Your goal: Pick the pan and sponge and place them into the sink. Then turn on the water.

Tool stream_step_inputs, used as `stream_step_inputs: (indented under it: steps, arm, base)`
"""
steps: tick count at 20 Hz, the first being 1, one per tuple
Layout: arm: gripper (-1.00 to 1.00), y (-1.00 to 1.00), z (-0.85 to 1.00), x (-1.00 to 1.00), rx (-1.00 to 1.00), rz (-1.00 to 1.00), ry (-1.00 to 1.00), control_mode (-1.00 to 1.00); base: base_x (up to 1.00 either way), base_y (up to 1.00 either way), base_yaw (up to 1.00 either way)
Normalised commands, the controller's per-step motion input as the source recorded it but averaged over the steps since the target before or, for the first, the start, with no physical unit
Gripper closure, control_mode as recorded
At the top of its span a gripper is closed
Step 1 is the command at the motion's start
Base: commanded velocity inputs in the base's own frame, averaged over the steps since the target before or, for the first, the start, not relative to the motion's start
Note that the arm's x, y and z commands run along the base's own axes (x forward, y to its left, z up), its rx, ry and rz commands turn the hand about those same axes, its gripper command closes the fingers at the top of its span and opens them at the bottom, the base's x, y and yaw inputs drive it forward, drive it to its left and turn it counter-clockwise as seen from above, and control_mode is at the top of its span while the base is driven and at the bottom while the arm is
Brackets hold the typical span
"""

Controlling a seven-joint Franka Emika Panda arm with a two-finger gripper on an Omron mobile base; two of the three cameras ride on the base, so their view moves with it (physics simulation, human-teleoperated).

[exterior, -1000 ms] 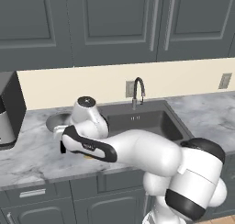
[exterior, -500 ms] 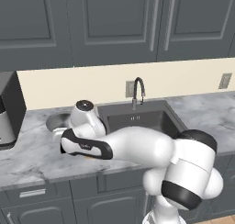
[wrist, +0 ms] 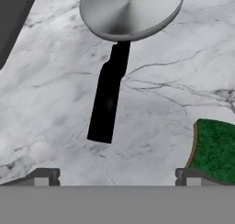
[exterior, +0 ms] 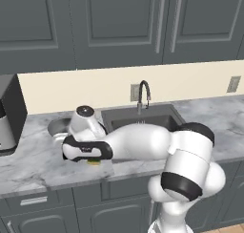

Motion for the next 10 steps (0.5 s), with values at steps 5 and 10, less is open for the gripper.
stream_step_inputs:
  steps: [5,10]
  arm:
    - [-1.00,0.15,-0.12,0.19,0.00,0.00,-0.04,-1.00]
    - [-1.00,0.09,-0.14,0.13,0.00,-0.01,-0.03,-1.00]
  base:
    - [0.00,0.00,0.00]
    - [0.00,0.00,0.00]
